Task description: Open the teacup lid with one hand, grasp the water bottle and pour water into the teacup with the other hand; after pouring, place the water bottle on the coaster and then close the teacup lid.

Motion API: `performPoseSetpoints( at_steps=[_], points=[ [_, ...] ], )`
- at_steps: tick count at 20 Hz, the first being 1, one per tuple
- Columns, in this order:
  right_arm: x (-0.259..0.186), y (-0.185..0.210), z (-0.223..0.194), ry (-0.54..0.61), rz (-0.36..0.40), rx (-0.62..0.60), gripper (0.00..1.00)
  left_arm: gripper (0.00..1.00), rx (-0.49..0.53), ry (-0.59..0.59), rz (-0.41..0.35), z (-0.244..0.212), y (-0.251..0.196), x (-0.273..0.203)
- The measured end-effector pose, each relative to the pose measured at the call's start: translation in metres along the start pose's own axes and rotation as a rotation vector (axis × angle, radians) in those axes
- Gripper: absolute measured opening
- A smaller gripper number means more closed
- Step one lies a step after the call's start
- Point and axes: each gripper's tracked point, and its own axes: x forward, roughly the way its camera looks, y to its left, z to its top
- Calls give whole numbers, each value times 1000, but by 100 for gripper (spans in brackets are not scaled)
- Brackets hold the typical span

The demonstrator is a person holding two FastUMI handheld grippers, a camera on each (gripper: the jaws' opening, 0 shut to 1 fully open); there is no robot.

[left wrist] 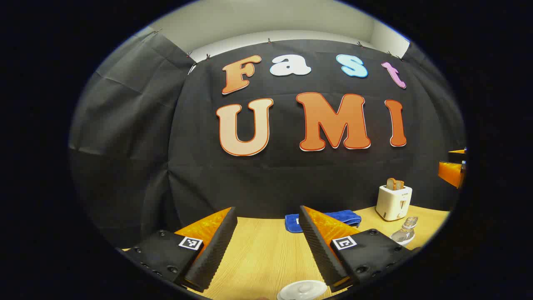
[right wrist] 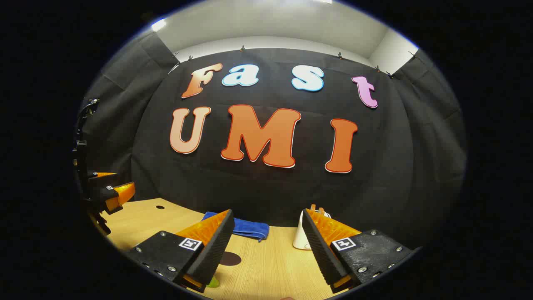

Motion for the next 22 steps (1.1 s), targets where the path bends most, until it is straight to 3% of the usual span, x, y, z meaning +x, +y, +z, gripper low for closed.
performPoseSetpoints(
  at_steps=[22],
  points=[
    [-3,6,-1,-5,32,24,98,96,0,-19,7,20,2,-10]
  ],
)
